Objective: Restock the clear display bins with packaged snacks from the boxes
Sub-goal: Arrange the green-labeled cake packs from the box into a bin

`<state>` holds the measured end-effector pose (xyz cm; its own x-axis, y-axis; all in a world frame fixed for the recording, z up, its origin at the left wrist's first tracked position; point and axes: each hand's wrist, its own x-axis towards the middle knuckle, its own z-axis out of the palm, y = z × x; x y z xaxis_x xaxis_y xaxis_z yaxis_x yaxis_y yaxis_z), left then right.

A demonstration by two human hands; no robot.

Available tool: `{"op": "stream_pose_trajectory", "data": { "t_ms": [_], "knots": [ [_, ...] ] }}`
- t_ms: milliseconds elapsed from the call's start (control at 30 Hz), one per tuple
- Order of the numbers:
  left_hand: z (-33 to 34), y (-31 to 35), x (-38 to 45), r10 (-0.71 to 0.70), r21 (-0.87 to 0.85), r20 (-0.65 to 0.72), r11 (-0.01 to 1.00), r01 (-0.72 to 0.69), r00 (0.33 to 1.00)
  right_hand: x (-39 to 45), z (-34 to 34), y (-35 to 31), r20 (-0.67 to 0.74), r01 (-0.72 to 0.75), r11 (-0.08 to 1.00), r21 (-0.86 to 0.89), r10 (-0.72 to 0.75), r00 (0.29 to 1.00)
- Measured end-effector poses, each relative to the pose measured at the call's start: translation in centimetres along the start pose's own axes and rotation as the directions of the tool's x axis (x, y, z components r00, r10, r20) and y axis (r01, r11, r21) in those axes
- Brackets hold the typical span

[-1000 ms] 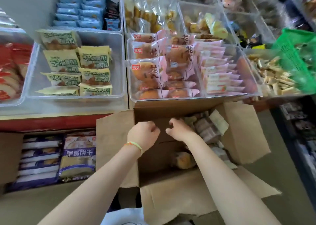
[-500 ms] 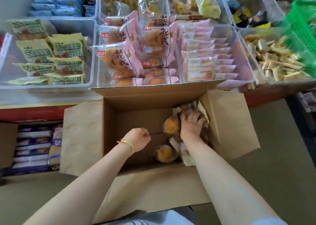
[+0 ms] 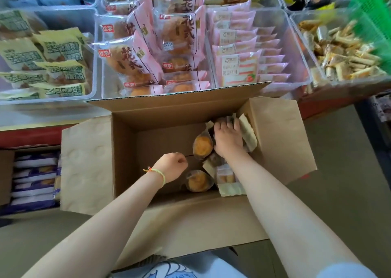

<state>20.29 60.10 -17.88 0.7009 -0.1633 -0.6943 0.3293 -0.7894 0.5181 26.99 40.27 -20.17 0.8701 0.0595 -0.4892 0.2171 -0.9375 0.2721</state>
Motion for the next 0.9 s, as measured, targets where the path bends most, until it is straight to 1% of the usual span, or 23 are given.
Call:
{"op": "stream_pose_trajectory", "data": {
  "t_ms": [100, 233, 300, 400, 500, 567, 633, 667, 700, 733, 767, 800, 833, 867, 900],
  "knots": [
    [0.0, 0.3, 0.2, 0.002, -0.024, -0.005, 1.000, -0.002, 1.000, -0.3, -1.7, 0.4, 0.003, -0.050, 0.997, -0.058, 0.050, 0.999],
    [0.0, 1.1, 0.1, 0.011, -0.058, -0.008, 0.998, -0.011, 1.000, -0.5, -4.4, 1.8, 0.117, -0.086, 0.991, -0.102, 0.098, 0.988],
    [0.0, 1.4, 0.0, 0.026, -0.073, -0.003, 0.997, -0.026, 1.000, -0.8, -4.8, 2.0, 0.156, -0.074, 0.993, -0.096, 0.089, 0.984],
    [-0.4, 1.7, -0.1, 0.045, -0.102, -0.006, 0.994, -0.046, 0.999, -1.7, -4.6, 1.4, 0.159, -0.040, 0.995, -0.096, 0.055, 0.986],
    [-1.0, 1.7, -0.3, 0.056, -0.144, -0.015, 0.988, -0.058, 0.998, -2.1, -4.8, 0.5, 0.194, -0.088, 0.996, -0.023, 0.091, 0.977],
    [-1.6, 1.7, -0.5, 0.070, -0.166, -0.015, 0.983, -0.072, 0.997, -2.4, -5.3, -0.1, 0.177, -0.123, 0.991, 0.049, 0.112, 0.978],
    [-2.3, 1.5, -1.0, 0.074, -0.235, -0.026, 0.969, -0.077, 0.997, -3.0, -6.7, -0.6, 0.136, -0.130, 0.976, 0.177, 0.106, 0.985],
    [-2.8, 1.3, -1.3, 0.060, -0.312, -0.038, 0.948, -0.069, 0.998, -3.3, -7.5, -0.9, 0.131, -0.136, 0.949, 0.283, 0.102, 0.986],
    [-3.5, 1.0, -1.9, 0.038, -0.418, -0.051, 0.907, -0.055, 0.998, -3.7, -8.5, -1.1, 0.145, -0.152, 0.897, 0.414, 0.100, 0.984],
    [-4.3, 0.7, -2.7, 0.017, -0.524, -0.061, 0.850, -0.046, 0.998, -4.2, -9.5, -1.2, 0.172, -0.178, 0.802, 0.571, 0.095, 0.980],
    [-5.3, 0.4, -3.5, 0.012, -0.619, -0.063, 0.784, -0.049, 0.998, -4.7, -10.4, -1.5, 0.199, -0.203, 0.643, 0.739, 0.080, 0.977],
    [-6.3, 0.1, -4.4, 0.032, -0.709, -0.060, 0.702, -0.065, 0.998, -5.4, -11.3, -1.9, 0.217, -0.217, 0.427, 0.878, 0.051, 0.975],
    [-7.5, -0.2, -5.4, 0.067, -0.786, -0.054, 0.613, -0.084, 0.996, -6.2, -12.1, -2.6, 0.230, -0.229, 0.209, 0.951, 0.020, 0.973],
    [-8.7, -0.3, -6.4, 0.117, -0.840, -0.053, 0.531, -0.108, 0.992, -6.8, -12.6, -3.4, 0.256, -0.255, 0.048, 0.966, -0.018, 0.967],
    [-9.9, -0.6, -7.4, 0.163, -0.867, -0.063, 0.479, -0.135, 0.985, -7.5, -13.3, -4.4, 0.283, -0.287, -0.054, 0.956, -0.069, 0.957]
  ]
}}
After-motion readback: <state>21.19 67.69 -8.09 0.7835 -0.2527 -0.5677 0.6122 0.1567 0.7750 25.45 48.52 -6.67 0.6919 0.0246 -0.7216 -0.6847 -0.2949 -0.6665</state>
